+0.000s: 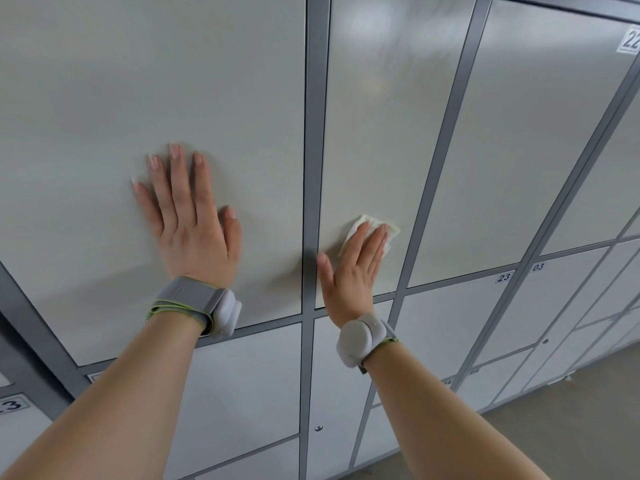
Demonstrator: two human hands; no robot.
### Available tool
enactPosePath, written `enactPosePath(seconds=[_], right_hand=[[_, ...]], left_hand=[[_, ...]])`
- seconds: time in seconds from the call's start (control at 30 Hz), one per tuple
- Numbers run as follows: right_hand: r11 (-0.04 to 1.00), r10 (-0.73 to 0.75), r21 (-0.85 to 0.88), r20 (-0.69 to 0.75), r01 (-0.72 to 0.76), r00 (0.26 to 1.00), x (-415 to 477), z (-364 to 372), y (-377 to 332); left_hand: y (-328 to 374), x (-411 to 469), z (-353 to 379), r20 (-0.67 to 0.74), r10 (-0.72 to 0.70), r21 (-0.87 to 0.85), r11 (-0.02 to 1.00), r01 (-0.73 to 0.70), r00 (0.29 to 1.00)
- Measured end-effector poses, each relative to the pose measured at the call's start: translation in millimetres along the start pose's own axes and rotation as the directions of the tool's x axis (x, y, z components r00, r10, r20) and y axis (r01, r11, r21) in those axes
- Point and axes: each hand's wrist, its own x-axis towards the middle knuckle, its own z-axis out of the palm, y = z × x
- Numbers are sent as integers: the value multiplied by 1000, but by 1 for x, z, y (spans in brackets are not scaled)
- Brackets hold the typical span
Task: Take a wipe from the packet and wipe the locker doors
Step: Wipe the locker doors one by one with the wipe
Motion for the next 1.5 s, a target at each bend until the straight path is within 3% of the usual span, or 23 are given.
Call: enactPosePath(seconds=[0.13, 0.27, 0.47, 0.6, 0.83, 1.1, 1.2, 1.37, 1.5], right_hand=[[997, -59, 42, -134, 65, 989, 33, -15, -20], [996, -85, -39, -152, 80, 985, 31, -10, -9], [990, 132, 46, 4, -132, 991, -7, 4, 21], [968, 230, 104, -23, -227, 973, 8, -5, 12], [995, 82, 60, -117, -76, 990, 48, -26, 0], [977, 206, 57, -1, -206, 979, 11, -11, 27], [967, 236, 111, -64, -228, 970, 30, -22, 13], [987, 129, 117, -181, -109, 975, 74, -45, -1], [985, 159, 86, -132, -149, 978, 51, -33, 20]], left_hand=[[-1, 0, 0, 1, 10, 7, 1000, -10, 1000], [-1, 0, 0, 6, 14, 0, 1000, -14, 1000], [-1, -2, 0, 13, 19, 16, 1000, -20, 1000], [-1, -2, 0, 9, 22, 14, 1000, -23, 1000], [-2, -4, 1, 8, 24, 17, 1000, -24, 1000], [-2, -4, 3, 1, 27, 21, 999, -27, 1000], [-2, -5, 2, 12, 25, 18, 1000, -25, 1000], [-3, -5, 3, 15, 30, 10, 999, -31, 999], [-2, -5, 2, 21, 25, 14, 1000, -26, 999]])
